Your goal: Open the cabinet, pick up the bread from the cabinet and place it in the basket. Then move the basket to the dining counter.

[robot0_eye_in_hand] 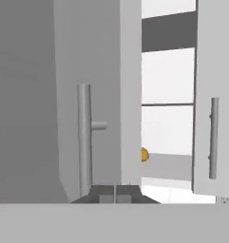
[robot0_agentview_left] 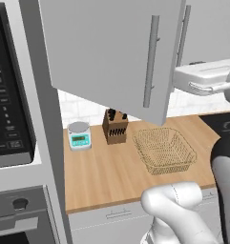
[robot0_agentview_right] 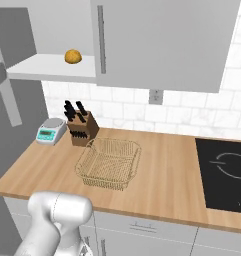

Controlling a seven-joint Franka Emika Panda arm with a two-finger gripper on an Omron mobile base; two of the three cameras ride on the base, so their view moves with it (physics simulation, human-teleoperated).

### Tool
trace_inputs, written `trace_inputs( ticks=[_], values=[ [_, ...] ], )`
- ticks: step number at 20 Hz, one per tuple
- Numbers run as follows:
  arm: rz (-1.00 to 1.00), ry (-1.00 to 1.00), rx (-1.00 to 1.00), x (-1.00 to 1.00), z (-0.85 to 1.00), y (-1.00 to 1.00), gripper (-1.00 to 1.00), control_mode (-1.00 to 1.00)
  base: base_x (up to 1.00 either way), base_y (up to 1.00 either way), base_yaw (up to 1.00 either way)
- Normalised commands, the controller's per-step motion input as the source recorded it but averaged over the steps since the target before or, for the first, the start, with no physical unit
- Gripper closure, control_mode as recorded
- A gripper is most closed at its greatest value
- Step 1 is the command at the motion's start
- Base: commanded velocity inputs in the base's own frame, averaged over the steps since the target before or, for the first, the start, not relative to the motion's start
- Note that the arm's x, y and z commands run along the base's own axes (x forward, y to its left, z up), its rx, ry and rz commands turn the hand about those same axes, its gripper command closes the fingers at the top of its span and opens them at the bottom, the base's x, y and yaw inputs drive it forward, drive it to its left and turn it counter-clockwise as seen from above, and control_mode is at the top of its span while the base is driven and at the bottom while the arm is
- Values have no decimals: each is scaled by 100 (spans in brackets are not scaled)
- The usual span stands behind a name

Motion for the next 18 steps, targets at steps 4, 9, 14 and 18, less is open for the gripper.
trace_inputs(
  ticks=[4, 9, 14, 18],
  values=[
    [1, 6, 37, 0, 5, -93, 100, -100, 0, 0, 0],
    [8, 18, 67, 2, -23, -42, 100, -100, 0, 0, 0],
    [10, 30, 44, 20, -55, 0, 100, -100, 0, 0, 0],
    [18, 29, 17, 64, -16, -4, 100, -100, 0, 0, 0]
  ],
)
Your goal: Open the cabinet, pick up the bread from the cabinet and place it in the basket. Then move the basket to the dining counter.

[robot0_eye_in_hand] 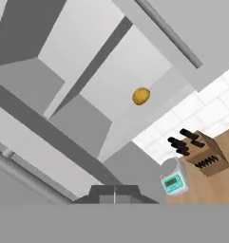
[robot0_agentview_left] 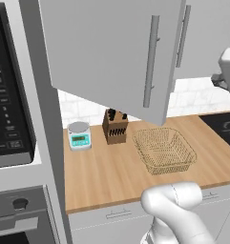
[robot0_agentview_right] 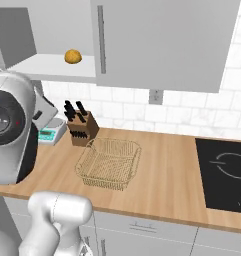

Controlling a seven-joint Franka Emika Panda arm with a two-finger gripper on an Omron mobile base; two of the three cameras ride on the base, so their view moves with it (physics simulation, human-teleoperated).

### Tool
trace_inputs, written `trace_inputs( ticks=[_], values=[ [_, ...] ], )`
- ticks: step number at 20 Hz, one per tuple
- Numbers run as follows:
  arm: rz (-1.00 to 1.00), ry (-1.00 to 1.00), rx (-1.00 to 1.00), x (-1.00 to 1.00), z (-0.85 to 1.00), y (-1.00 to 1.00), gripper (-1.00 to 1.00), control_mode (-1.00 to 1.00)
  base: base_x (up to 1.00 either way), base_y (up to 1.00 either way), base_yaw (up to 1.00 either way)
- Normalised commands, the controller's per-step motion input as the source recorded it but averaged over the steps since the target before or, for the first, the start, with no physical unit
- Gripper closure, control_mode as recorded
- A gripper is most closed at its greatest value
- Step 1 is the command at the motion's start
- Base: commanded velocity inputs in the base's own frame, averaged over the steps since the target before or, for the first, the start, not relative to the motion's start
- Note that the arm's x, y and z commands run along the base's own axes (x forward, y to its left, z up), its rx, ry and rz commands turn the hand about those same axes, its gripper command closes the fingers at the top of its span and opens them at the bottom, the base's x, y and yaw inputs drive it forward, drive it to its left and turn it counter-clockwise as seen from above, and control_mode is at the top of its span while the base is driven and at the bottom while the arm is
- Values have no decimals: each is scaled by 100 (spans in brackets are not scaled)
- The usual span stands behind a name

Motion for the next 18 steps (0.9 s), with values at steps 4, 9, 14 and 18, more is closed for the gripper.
trace_inputs(
  ticks=[4, 9, 14, 18],
  values=[
    [11, 19, 31, 47, 0, -43, 100, -100, 0, 0, 0],
    [-1, 5, 35, 6, -28, -1, 100, -100, 0, 0, 0],
    [-1, 14, 38, 10, -28, 6, 100, -100, 0, 0, 0],
    [0, 14, 26, 18, -6, 22, 100, -100, 0, 0, 0]
  ],
)
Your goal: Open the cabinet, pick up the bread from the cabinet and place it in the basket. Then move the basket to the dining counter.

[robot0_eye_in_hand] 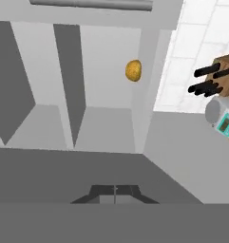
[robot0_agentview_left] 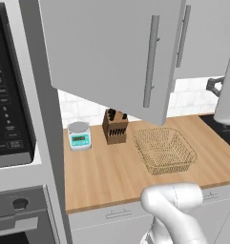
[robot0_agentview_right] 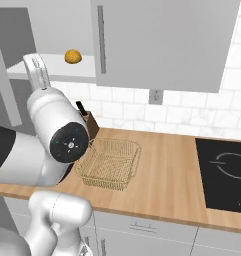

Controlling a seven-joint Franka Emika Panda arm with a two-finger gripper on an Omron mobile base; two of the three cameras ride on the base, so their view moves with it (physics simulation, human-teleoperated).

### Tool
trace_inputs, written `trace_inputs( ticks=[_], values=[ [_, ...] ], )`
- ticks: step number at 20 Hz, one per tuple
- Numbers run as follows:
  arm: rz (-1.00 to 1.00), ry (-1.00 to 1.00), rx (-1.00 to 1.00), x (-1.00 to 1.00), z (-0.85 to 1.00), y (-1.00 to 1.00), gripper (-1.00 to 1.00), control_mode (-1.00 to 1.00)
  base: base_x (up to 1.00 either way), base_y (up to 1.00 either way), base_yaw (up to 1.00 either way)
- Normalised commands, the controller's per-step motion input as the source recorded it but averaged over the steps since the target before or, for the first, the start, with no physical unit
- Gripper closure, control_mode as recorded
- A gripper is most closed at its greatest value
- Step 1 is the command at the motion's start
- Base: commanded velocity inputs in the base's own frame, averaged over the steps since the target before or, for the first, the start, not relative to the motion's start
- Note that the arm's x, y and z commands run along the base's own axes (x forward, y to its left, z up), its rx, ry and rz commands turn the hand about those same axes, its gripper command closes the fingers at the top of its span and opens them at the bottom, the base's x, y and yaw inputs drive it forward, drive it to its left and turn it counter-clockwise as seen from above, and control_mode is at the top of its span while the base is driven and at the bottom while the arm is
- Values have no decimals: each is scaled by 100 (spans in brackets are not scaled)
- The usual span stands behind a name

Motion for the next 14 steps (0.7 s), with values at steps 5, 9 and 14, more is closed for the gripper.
trace_inputs(
  ticks=[5, 9, 14],
  values=[
    [3, 11, 10, 14, 0, 35, 100, -100, 0, 0, 0],
    [21, 12, 10, 10, 0, 39, 100, -100, 0, 0, 0],
    [28, 7, 14, 6, 0, 26, 100, -100, 0, 0, 0]
  ],
)
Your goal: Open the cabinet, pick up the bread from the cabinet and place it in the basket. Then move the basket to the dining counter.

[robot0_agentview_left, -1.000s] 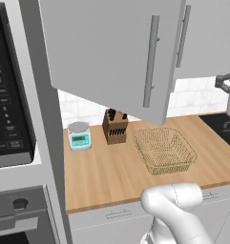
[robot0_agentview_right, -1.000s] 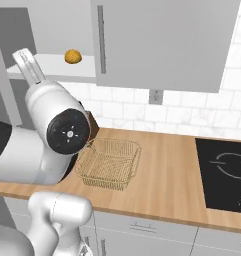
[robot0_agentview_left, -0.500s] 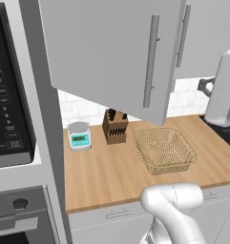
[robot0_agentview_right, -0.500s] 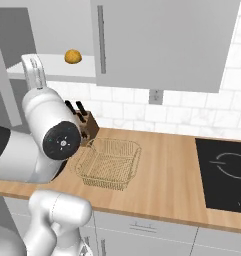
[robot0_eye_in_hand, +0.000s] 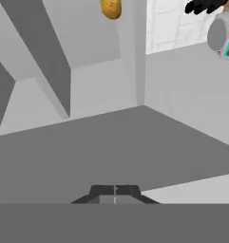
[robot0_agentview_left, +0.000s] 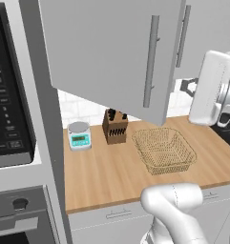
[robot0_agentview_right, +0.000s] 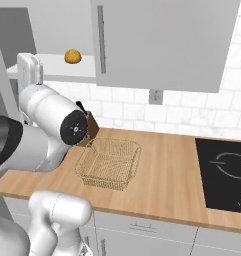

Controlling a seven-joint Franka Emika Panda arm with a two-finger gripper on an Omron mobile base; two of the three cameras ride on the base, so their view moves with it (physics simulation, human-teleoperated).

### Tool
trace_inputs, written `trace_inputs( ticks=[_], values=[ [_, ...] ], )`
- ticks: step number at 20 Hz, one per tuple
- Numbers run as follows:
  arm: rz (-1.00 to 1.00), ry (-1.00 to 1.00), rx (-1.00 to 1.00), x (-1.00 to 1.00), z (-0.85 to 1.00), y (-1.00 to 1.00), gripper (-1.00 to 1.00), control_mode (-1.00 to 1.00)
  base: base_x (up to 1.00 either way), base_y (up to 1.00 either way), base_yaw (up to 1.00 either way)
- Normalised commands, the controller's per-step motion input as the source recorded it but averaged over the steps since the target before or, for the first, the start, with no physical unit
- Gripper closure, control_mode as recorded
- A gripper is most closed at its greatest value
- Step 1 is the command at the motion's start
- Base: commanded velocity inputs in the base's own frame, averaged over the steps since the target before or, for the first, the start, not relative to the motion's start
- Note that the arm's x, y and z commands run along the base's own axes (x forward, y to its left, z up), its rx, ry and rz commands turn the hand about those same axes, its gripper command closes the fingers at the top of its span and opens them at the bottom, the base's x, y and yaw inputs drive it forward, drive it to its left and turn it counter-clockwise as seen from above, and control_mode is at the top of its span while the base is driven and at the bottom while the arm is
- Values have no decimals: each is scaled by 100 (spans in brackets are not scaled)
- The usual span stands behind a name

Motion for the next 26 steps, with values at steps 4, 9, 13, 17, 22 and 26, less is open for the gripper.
trace_inputs(
  ticks=[4, 9, 13, 17, 22, 26],
  values=[
    [5, -2, 15, 1, -1, 33, 100, -100, 0, 0, 0],
    [0, 0, 10, 38, -4, 19, 100, -100, 0, 0, 0],
    [8, 2, 8, 3, -1, 45, 100, -100, 0, 0, 0],
    [17, 12, 1, -44, 0, 100, 100, -100, 0, 0, 0],
    [20, 19, 0, -42, 0, 100, 100, -100, 0, 0, 0],
    [8, 6, -3, -24, -10, 100, 100, -100, 0, 0, 0]
  ],
)
